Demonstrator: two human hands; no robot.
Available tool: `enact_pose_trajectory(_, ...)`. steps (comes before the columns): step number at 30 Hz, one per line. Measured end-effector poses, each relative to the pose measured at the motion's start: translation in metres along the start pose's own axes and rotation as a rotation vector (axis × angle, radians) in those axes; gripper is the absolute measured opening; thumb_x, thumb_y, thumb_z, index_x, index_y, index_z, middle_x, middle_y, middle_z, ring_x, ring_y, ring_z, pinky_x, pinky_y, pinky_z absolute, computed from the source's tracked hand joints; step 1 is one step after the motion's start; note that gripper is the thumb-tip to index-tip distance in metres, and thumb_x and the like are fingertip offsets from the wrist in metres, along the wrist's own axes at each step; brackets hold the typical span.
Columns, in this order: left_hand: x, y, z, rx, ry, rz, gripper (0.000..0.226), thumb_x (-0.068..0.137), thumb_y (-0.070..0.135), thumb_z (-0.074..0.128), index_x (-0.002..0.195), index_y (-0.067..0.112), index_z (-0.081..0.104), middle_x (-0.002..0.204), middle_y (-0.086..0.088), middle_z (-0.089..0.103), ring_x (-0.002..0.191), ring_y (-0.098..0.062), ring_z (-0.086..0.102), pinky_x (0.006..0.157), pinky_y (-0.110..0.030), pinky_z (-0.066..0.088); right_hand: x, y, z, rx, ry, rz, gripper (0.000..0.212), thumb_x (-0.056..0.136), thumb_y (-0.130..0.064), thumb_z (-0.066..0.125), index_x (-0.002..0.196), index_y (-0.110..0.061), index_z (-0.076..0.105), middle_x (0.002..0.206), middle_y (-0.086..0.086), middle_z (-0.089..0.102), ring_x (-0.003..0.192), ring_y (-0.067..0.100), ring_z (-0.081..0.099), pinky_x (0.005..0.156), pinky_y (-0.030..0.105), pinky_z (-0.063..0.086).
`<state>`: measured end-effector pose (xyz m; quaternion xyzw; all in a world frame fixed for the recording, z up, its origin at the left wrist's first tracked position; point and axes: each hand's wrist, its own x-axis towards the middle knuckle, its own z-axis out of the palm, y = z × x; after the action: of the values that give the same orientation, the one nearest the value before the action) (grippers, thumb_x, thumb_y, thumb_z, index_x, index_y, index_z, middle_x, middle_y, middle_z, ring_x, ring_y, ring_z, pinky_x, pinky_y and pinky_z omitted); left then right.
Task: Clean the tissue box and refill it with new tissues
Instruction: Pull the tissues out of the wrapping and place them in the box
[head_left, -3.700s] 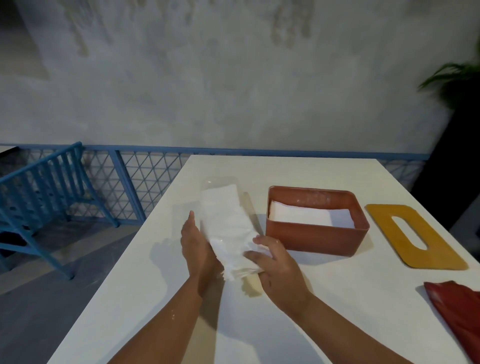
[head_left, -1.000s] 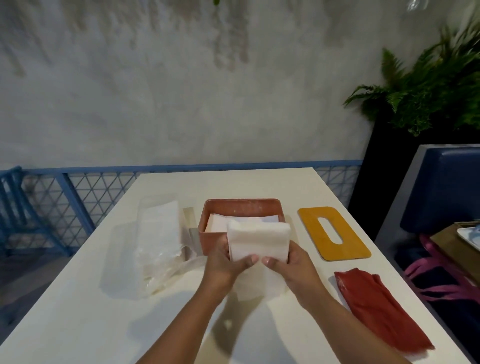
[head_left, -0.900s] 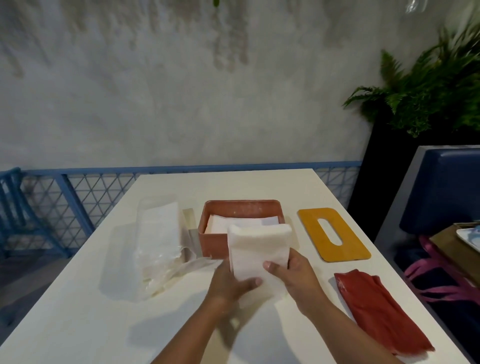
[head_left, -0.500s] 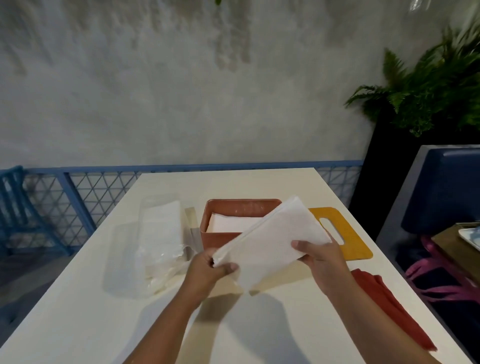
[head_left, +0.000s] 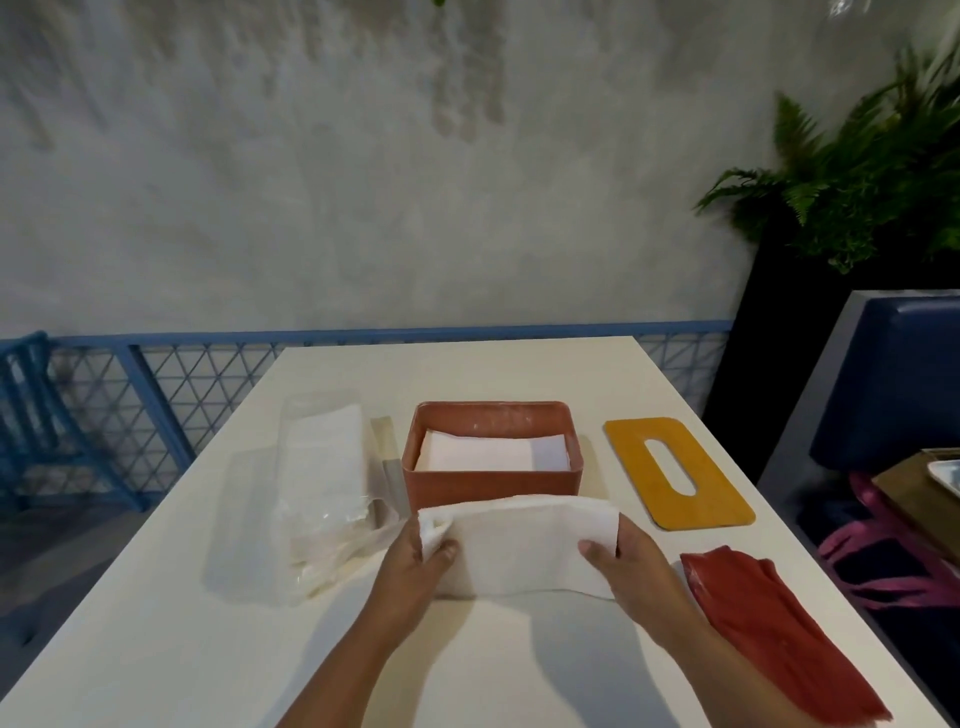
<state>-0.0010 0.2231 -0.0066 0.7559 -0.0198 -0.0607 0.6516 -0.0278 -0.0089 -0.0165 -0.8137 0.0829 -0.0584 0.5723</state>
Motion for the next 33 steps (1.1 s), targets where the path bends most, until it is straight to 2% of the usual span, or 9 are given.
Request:
enact_pose_trajectory(3,0.012,0.017,0.001,0.081,0.078,0.092,0.039,0.086,0.023,0.059,0.122,0.030,0.046,0.109,0.009,0.060,0.100,0.000,0.056,0.078,-0.015,0.046,0.014,-0.015,-0.003,0.009,0.156,-0.064,0.013,0.086,-0.009,0.064,0.091,-0.021,0.060,0.088,-0.006,0.069,0.081,0.014,0.065,0.063,0.019,0.048)
enact_pose_trajectory(6,0.032,0.051,0.003,0.126,0.234,0.168,0.045,0.088,0.010,0.058,0.128,0.020,0.040,0.113,0.002,0.055,0.103,-0.016,0.054,0.083,-0.027,0.045,0.040,-0.040,-0.008,0.076,0.297,-0.096,0.018,0.081,-0.013,0.072,0.091,-0.016,0.057,0.084,0.005,0.069,0.078,0.024,0.066,0.066,0.036,0.055)
enact_pose_trajectory(9,0.056,0.079,0.004,0.207,0.369,0.275,0.049,0.090,0.009,0.055,0.130,0.023,0.031,0.106,0.000,0.056,0.095,-0.021,0.057,0.081,-0.032,0.050,0.068,-0.069,-0.007,0.089,0.393,-0.116,0.032,0.083,-0.012,0.070,0.101,-0.014,0.044,0.076,0.006,0.061,0.066,0.016,0.059,0.051,0.015,0.047)
enact_pose_trajectory(12,0.084,0.089,0.003,0.421,0.421,0.305,0.035,0.092,0.010,0.051,0.120,0.019,0.033,0.102,-0.006,0.060,0.087,-0.024,0.060,0.074,-0.027,0.046,0.092,-0.086,0.002,0.015,0.413,-0.066,0.034,0.086,-0.009,0.065,0.103,-0.016,0.036,0.073,-0.001,0.050,0.062,0.007,0.051,0.047,0.012,0.036)
enact_pose_trajectory(17,0.119,0.078,0.001,0.992,0.276,0.228,0.016,0.092,0.009,0.046,0.107,0.014,0.044,0.101,-0.010,0.063,0.078,-0.020,0.055,0.067,-0.026,0.043,0.116,-0.067,0.020,-0.448,0.332,-0.013,0.018,0.087,-0.021,0.066,0.091,-0.020,0.048,0.076,0.001,0.059,0.064,0.016,0.057,0.050,0.020,0.042)
enact_pose_trajectory(20,0.130,0.065,-0.001,1.139,0.175,0.207,0.029,0.089,0.005,0.049,0.116,0.015,0.054,0.116,-0.007,0.058,0.097,-0.022,0.059,0.078,-0.028,0.045,0.120,-0.059,0.026,-0.695,0.270,-0.019,0.011,0.089,-0.028,0.064,0.096,-0.021,0.059,0.081,-0.001,0.063,0.068,0.013,0.058,0.048,0.015,0.038)
enact_pose_trajectory(23,0.138,0.060,0.000,1.311,0.111,0.189,0.039,0.088,0.007,0.051,0.125,0.017,0.054,0.126,-0.008,0.051,0.109,-0.025,0.057,0.091,-0.032,0.045,0.126,-0.061,0.027,-0.911,0.200,-0.028,0.013,0.092,-0.028,0.058,0.103,-0.022,0.062,0.094,0.000,0.068,0.080,0.015,0.063,0.060,0.019,0.048)
enact_pose_trajectory(27,0.141,0.058,0.003,1.598,0.053,0.152,0.034,0.085,0.012,0.052,0.117,0.013,0.059,0.126,-0.009,0.046,0.115,-0.026,0.045,0.095,-0.034,0.037,0.134,-0.065,0.028,-1.156,0.079,-0.034,0.015,0.093,-0.022,0.053,0.103,-0.016,0.063,0.103,0.002,0.066,0.097,0.018,0.061,0.074,0.023,0.046)
enact_pose_trajectory(33,0.142,0.062,0.004,1.621,-0.003,0.146,0.034,0.085,0.028,0.054,0.117,0.016,0.057,0.126,-0.002,0.051,0.123,-0.020,0.038,0.107,-0.039,0.022,0.133,-0.073,0.030,-1.319,0.036,-0.108,0.013,0.090,-0.018,0.051,0.098,-0.016,0.062,0.102,0.001,0.062,0.097,0.018,0.055,0.076,0.026,0.042)
